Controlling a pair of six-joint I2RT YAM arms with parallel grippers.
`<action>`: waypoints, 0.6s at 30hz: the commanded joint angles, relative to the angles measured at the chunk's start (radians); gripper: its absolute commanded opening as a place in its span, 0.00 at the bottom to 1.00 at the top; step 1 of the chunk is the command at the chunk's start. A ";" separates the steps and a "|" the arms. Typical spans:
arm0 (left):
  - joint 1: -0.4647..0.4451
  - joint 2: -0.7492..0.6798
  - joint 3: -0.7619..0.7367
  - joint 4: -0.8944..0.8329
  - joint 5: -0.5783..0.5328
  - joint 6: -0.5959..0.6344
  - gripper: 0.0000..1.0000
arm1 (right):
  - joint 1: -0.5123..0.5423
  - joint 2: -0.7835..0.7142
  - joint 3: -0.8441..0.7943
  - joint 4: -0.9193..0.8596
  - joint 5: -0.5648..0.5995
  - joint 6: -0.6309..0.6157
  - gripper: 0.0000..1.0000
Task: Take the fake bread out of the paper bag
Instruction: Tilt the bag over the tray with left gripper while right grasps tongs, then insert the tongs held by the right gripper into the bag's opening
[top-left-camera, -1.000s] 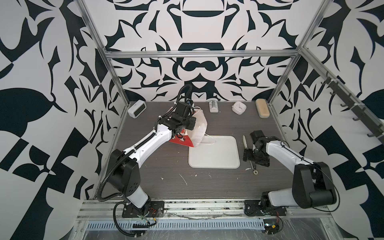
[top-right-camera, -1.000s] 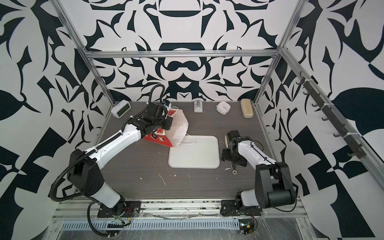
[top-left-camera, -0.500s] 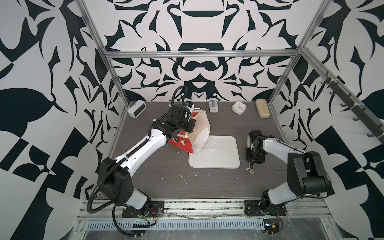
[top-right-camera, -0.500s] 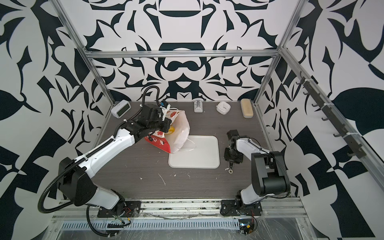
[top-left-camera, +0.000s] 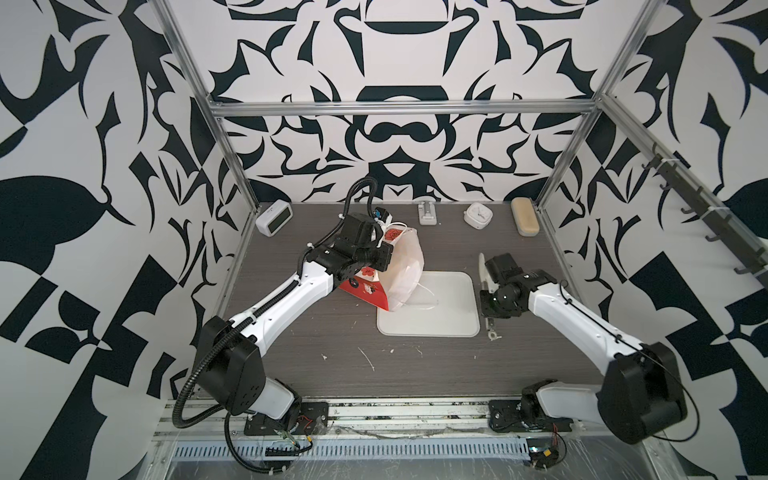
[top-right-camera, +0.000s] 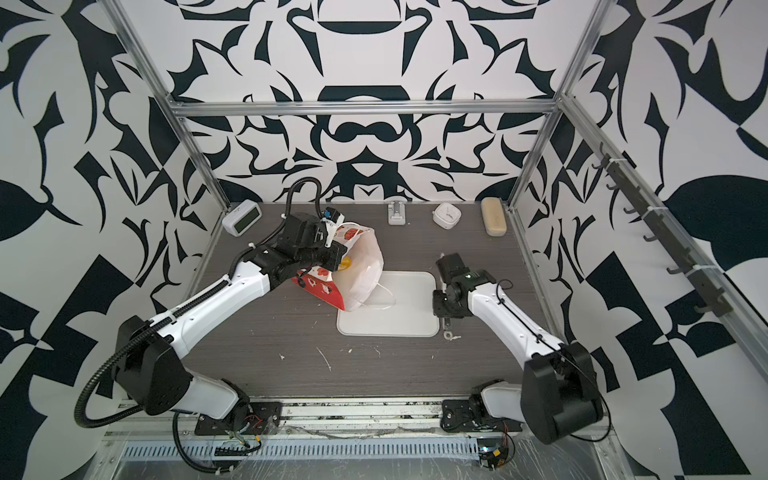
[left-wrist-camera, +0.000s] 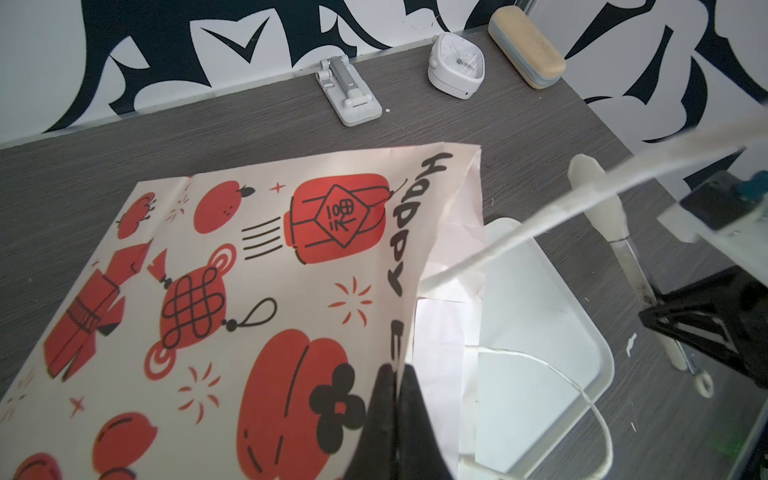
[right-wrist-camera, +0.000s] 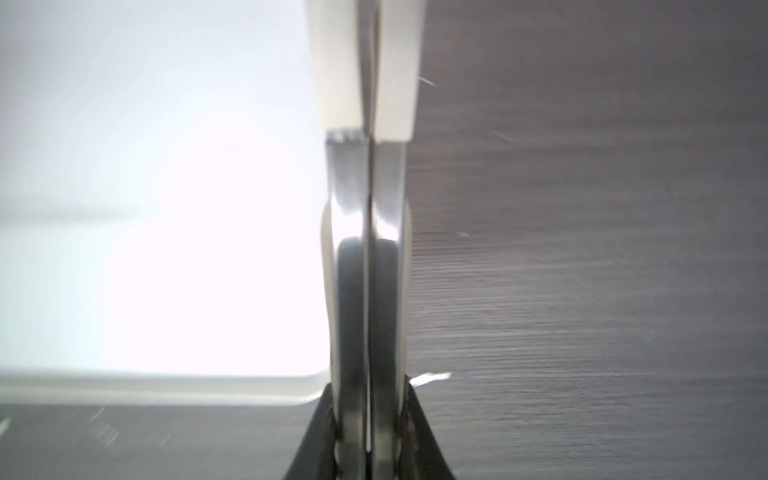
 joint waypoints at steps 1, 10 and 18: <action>-0.011 0.021 0.004 0.037 0.007 -0.009 0.00 | 0.123 -0.046 0.089 -0.124 -0.034 -0.034 0.00; -0.032 0.054 0.013 0.030 -0.027 0.026 0.00 | 0.352 -0.043 0.114 -0.127 -0.194 -0.026 0.00; -0.058 0.049 -0.002 0.053 -0.060 0.041 0.00 | 0.418 0.090 0.183 -0.097 -0.196 -0.052 0.00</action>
